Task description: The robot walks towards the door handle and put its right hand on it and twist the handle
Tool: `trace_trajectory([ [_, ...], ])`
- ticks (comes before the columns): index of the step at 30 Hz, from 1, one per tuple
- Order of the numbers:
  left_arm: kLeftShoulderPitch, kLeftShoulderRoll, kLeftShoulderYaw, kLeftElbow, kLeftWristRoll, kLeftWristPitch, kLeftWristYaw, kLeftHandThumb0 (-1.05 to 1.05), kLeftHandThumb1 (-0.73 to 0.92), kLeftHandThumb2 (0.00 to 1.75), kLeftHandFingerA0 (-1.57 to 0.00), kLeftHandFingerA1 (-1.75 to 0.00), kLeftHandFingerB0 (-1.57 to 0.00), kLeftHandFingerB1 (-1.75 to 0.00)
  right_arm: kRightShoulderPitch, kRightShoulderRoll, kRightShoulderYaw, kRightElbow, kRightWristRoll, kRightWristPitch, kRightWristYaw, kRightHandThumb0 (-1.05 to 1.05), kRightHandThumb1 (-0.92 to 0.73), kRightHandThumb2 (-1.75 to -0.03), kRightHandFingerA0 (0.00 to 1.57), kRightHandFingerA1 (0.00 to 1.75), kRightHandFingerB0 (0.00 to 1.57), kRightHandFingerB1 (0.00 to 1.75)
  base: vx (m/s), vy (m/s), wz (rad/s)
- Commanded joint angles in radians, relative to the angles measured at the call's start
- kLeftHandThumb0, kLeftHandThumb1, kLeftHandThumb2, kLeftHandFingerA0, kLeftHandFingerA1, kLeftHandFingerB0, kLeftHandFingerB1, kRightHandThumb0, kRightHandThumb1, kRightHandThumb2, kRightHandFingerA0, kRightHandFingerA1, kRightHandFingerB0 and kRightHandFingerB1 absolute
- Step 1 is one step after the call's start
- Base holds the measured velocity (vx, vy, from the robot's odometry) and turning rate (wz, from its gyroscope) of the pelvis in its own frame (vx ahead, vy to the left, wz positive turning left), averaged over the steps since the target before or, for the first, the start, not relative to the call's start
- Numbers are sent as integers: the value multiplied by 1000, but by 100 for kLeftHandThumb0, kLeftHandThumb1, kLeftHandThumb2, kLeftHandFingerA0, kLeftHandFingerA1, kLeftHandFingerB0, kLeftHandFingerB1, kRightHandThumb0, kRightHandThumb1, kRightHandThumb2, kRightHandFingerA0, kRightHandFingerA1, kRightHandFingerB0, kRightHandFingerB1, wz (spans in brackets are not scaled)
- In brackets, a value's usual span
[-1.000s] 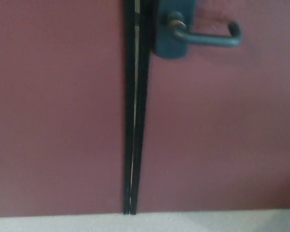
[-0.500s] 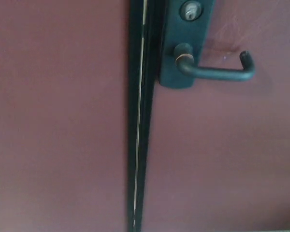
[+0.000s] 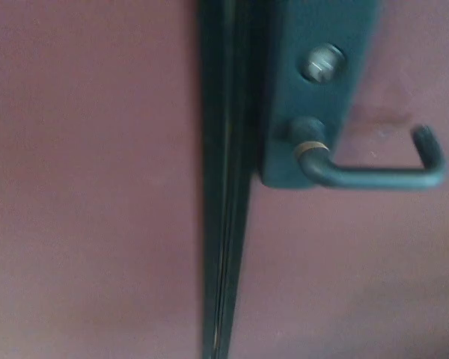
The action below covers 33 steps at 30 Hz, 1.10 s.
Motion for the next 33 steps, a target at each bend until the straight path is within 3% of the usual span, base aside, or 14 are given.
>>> trace_trajectory([
  [1, 10, -3, 5, 2, 5, 5, -4, -24, 53, 56, -72, -51, -55, -42, 8, -1, 3, 3, -3, 19, 0, 7, -62, -57, 72, 57, 52, 47, 170, 101, 8],
  [20, -5, -2, 2, 1, 20, 6, -10, -25, 53, 56, -75, -56, -56, -42, -12, 5, -2, 12, 4, 35, 7, 8, -61, -57, 72, 58, 53, 47, 67, -70, -3],
  [33, 10, 3, -11, 1, 27, 0, -13, -24, 53, 56, -74, -55, -56, -42, 6, 2, 14, 9, -4, 24, 11, 6, -62, -57, 71, 57, 54, 47, -30, 125, 0],
])
